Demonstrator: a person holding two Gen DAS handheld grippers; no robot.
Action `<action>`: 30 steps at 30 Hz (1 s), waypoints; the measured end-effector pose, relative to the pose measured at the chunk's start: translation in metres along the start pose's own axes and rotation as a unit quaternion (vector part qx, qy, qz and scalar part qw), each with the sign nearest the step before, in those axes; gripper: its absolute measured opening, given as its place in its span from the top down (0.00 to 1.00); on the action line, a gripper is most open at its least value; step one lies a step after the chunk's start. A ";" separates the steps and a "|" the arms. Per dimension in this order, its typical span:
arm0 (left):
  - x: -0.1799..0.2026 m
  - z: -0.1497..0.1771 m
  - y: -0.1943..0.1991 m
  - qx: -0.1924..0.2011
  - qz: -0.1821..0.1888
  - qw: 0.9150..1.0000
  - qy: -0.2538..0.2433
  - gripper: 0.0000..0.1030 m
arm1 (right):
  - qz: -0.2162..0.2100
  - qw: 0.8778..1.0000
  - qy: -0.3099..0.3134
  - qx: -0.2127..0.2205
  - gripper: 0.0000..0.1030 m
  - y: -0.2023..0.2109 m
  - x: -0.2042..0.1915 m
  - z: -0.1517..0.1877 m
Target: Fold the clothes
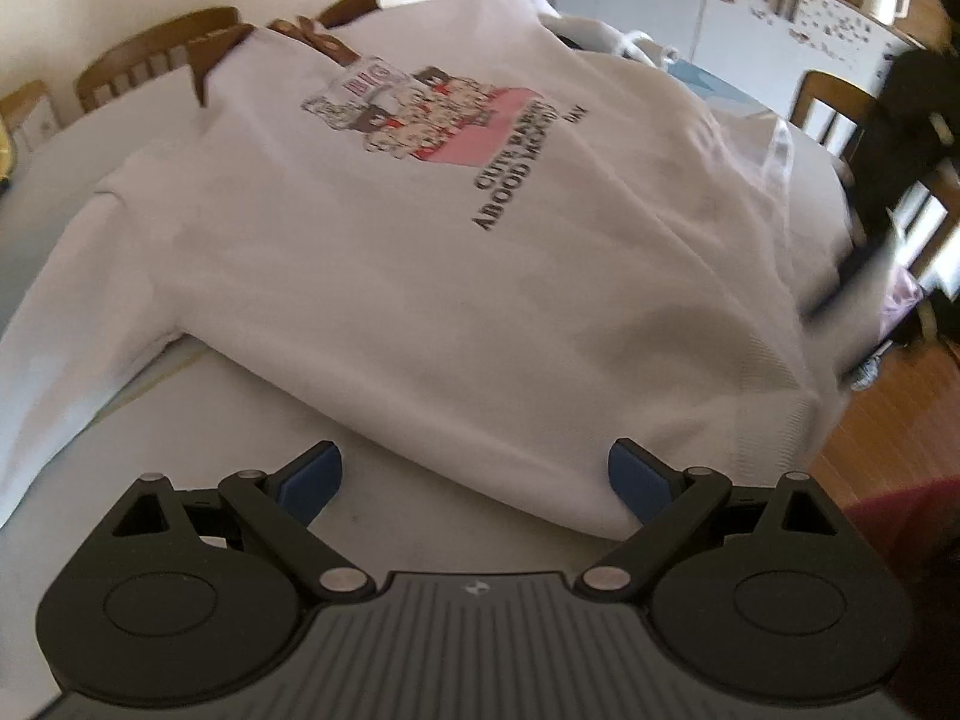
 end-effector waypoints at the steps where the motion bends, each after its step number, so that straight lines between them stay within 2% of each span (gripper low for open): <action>1: 0.001 0.000 0.001 -0.008 0.008 1.000 -0.002 0.07 | 0.009 1.000 -0.009 0.003 0.00 0.005 0.014 0.002; 3: -0.001 -0.004 0.005 -0.019 0.037 0.999 0.014 0.07 | 0.033 0.999 -0.027 0.007 0.00 0.016 0.048 0.005; 4: -0.004 -0.007 0.007 -0.015 0.038 0.999 0.026 0.07 | 0.050 0.998 -0.034 0.009 0.00 0.021 0.069 0.007; 8: -0.027 -0.031 0.013 0.017 -0.005 0.997 0.073 0.07 | 0.081 0.994 -0.059 0.035 0.00 0.032 0.136 0.007; 12: -0.060 -0.073 0.019 0.049 -0.057 0.991 0.107 0.07 | 0.107 0.991 -0.053 0.063 0.00 0.038 0.215 -0.008; 15: -0.090 -0.115 0.019 0.069 -0.094 0.985 0.130 0.07 | 0.123 0.987 -0.037 0.092 0.00 0.038 0.277 -0.033; 17: -0.109 -0.147 0.017 0.082 -0.113 0.978 0.156 0.07 | 0.118 0.986 -0.036 0.111 0.00 0.032 0.317 -0.053; 21: -0.140 -0.206 0.014 0.107 -0.115 0.961 0.227 0.07 | 0.098 0.982 -0.069 0.143 0.00 0.023 0.387 -0.090; 22: -0.147 -0.220 0.014 0.114 -0.115 0.957 0.242 0.07 | 0.096 0.982 -0.081 0.143 0.00 0.018 0.403 -0.097; 25: -0.163 -0.257 0.004 0.109 -0.130 0.948 0.270 0.10 | 0.088 0.985 -0.102 0.107 0.00 -0.008 0.433 -0.109; 27: -0.171 -0.277 -0.013 0.089 -0.134 0.946 0.280 0.27 | 0.080 0.988 -0.106 0.082 0.00 -0.028 0.441 -0.113; 30: -0.183 -0.302 -0.039 0.057 -0.130 0.943 0.300 0.30 | 0.067 0.989 -0.116 0.054 0.00 -0.053 0.451 -0.116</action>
Point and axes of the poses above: each gripper's, at about its wrist camera, not at the fingertips, and y roughly against the way its jaws point, x to its right, z to its underside, the point moved 7 cm from there along -y, roughly the way its jaws point, and after that the axes turned 12 degrees about y, right-handed, at the moved point
